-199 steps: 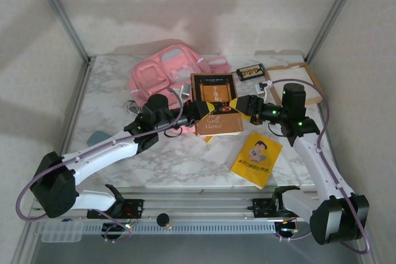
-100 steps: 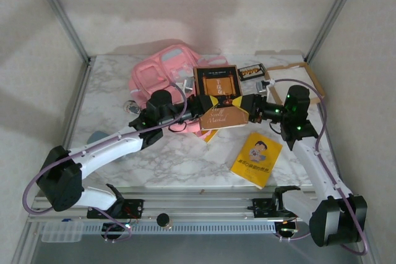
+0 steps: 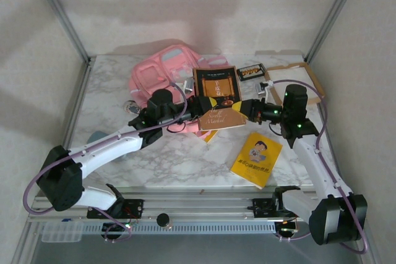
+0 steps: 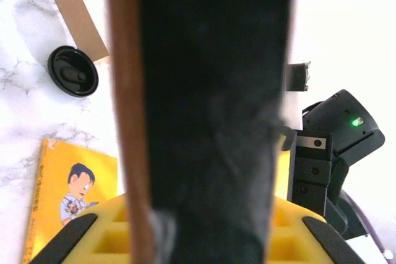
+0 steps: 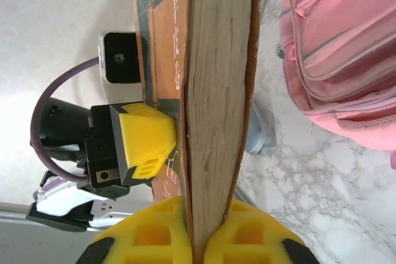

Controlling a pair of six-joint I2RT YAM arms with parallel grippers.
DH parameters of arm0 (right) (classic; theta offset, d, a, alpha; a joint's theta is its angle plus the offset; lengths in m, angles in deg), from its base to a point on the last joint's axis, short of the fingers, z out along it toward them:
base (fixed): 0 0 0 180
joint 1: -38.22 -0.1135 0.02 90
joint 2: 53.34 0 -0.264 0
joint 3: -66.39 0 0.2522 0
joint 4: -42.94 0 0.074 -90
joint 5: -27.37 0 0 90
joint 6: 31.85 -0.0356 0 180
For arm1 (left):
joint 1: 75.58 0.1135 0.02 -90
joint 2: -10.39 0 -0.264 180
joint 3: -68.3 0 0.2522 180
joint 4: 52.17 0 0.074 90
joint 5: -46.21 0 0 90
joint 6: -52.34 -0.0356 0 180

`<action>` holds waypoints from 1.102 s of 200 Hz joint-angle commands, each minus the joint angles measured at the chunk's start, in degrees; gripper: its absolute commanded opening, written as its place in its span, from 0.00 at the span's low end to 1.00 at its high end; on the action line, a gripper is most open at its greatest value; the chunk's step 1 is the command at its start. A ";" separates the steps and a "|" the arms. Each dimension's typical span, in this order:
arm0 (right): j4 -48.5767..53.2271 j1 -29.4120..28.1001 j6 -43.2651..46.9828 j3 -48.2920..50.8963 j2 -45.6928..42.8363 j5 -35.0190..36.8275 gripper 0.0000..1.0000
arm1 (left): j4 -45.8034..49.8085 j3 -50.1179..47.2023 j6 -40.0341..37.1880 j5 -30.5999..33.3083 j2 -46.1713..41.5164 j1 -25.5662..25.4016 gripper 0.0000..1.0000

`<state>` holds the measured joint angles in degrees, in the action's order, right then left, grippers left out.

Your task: Pack books, pencil case, and school supplies into a backpack

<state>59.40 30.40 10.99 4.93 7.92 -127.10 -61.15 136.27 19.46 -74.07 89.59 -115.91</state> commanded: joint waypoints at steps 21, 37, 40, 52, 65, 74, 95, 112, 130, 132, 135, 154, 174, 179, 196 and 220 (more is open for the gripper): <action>3.80 5.38 6.51 -2.78 1.09 -0.94 0.00 | 17.47 6.88 -17.35 4.29 -1.04 7.56 0.57; 6.94 6.41 9.37 -3.98 1.68 0.01 0.00 | 30.47 10.69 -26.41 13.32 -0.01 8.34 0.64; 7.23 6.53 9.66 -4.10 1.78 0.08 0.00 | 32.40 11.41 -27.77 14.90 0.23 8.27 0.65; 8.94 6.75 11.39 -4.73 2.13 1.26 0.00 | 36.71 12.52 -33.00 18.40 1.28 8.26 0.70; 10.96 7.41 12.71 -5.32 2.73 3.44 0.00 | 38.22 12.59 -38.36 19.78 2.77 8.34 0.72; 12.03 8.01 13.33 -5.66 3.14 5.52 0.00 | 39.44 13.10 -42.00 21.31 4.28 8.26 0.73; 14.73 8.56 15.23 -6.52 4.30 10.63 0.00 | 42.16 15.65 -49.67 24.39 8.70 8.26 0.74; 13.81 9.73 14.61 -5.92 4.90 12.34 0.00 | 44.74 18.64 -55.76 26.57 13.17 7.95 0.74; 12.52 10.78 13.77 -5.48 5.28 13.27 0.00 | 46.85 20.82 -61.76 27.04 17.06 7.06 0.75; 12.44 10.91 13.70 -5.47 5.37 13.33 0.00 | 46.90 20.95 -62.30 27.17 17.35 6.86 0.75; 12.42 11.01 13.67 -5.47 5.43 13.51 0.00 | 47.03 21.20 -63.06 27.65 17.84 6.59 0.75; 11.91 11.50 13.54 -5.06 5.98 13.80 0.00 | 46.29 22.02 -66.55 30.27 19.92 5.89 0.79; 11.80 11.87 13.49 -4.98 6.74 13.36 0.00 | 48.29 25.18 -68.86 32.09 23.57 5.88 0.79; 11.74 11.96 13.58 -4.94 6.82 13.36 0.00 | 48.40 25.78 -69.13 33.48 24.43 5.88 0.79; 11.78 12.09 13.58 -5.05 7.05 13.25 0.00 | 49.37 28.56 -69.90 35.91 27.65 6.06 0.79; 11.55 12.19 13.33 -5.21 7.45 13.09 0.00 | 52.45 32.48 -70.66 34.91 31.78 5.97 0.79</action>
<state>74.08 42.12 23.50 1.04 15.57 -112.10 -13.63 164.86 -47.86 -41.59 117.85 -109.92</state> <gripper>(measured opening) 0.129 0.792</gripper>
